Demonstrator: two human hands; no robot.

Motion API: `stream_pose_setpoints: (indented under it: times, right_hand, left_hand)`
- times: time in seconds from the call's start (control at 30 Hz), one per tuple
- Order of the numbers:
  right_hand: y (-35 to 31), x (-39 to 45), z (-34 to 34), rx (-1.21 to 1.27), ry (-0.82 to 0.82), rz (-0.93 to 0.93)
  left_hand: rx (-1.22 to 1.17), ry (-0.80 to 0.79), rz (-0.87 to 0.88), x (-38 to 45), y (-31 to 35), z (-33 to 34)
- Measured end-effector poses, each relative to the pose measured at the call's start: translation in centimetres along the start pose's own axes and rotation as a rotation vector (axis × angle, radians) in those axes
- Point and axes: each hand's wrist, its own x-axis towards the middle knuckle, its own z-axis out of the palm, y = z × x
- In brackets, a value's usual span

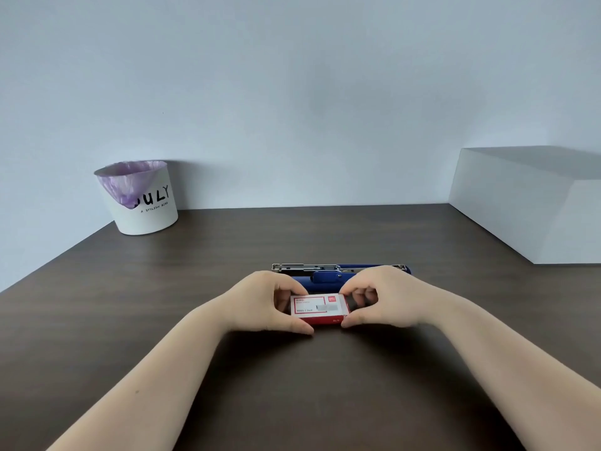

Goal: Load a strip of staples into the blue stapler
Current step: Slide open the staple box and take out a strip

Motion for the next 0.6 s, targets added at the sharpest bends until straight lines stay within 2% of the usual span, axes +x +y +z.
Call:
stream_pose_setpoints:
  times: [0.2, 0.4, 0.6]
  right_hand:
    - [1.1, -0.3, -0.3, 0.047, 0.088, 0.023]
    - [1.6, -0.7, -0.8, 0.02, 0.136, 0.027]
    - [1.6, -0.7, -1.1, -0.018, 0.125, 0.038]
  left_hand:
    - [-0.171, 0.079, 0.01, 0.1, -0.9, 0.1]
    - [-0.158, 0.188, 0.056, 0.3, -1.3, 0.0]
    - [-0.147, 0.214, 0.053, 0.7, -1.9, 0.1]
